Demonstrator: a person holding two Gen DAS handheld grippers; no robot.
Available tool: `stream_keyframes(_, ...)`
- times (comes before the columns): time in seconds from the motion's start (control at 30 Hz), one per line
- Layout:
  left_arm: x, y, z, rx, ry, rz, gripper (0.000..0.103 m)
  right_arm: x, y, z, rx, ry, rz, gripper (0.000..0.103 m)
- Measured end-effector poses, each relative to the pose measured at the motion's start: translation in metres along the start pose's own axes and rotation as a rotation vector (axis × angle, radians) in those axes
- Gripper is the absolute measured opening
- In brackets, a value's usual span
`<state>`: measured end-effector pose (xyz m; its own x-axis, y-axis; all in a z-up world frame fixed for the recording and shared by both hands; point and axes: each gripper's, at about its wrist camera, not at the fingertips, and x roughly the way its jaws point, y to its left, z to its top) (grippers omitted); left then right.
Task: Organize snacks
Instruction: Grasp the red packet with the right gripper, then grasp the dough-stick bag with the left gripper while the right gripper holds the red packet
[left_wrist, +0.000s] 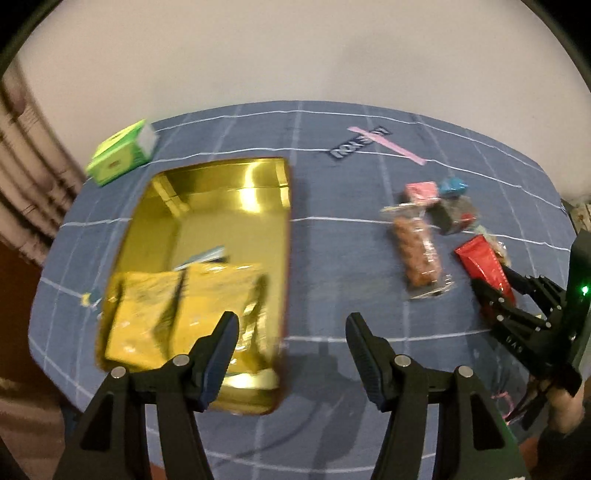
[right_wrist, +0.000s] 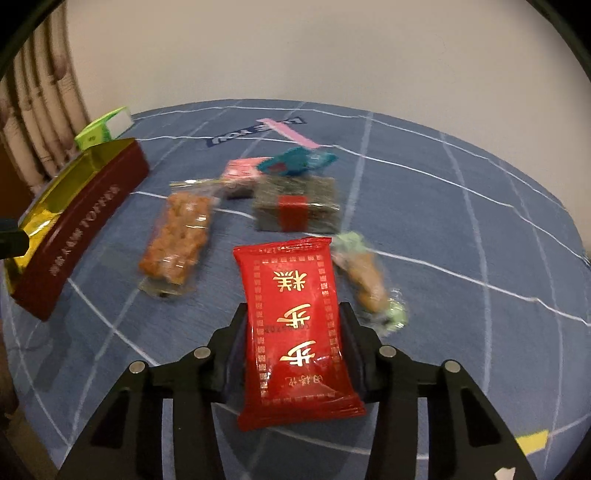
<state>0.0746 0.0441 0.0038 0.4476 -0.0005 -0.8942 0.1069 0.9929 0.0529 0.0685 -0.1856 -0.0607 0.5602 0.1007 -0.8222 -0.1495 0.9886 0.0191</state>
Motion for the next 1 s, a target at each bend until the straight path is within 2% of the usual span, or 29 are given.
stream_keyframes(0.27,0.021,-0.038,0.017,-0.009,0.009,-0.095,0.062,-0.001,-0.028,-0.003,0.095,-0.016,-0.088,0.042)
stream_keyframes(0.53,0.039,-0.071,0.039,-0.014,0.026,-0.200,0.062,-0.001,-0.030,-0.004,0.111,-0.041,-0.099,0.043)
stream_keyframes(0.67,0.050,-0.083,0.046,-0.011,0.040,-0.226,0.062,-0.002,-0.030,-0.004,0.115,-0.047,-0.099,0.043)
stream_keyframes(0.87,0.077,-0.095,0.053,-0.022,0.092,-0.211,0.062,-0.003,-0.030,-0.004,0.118,-0.048,-0.093,0.044)
stream_keyframes(1.0,0.085,-0.097,0.055,-0.028,0.092,-0.190,0.062,-0.003,-0.030,-0.004,0.117,-0.049,-0.090,0.046)
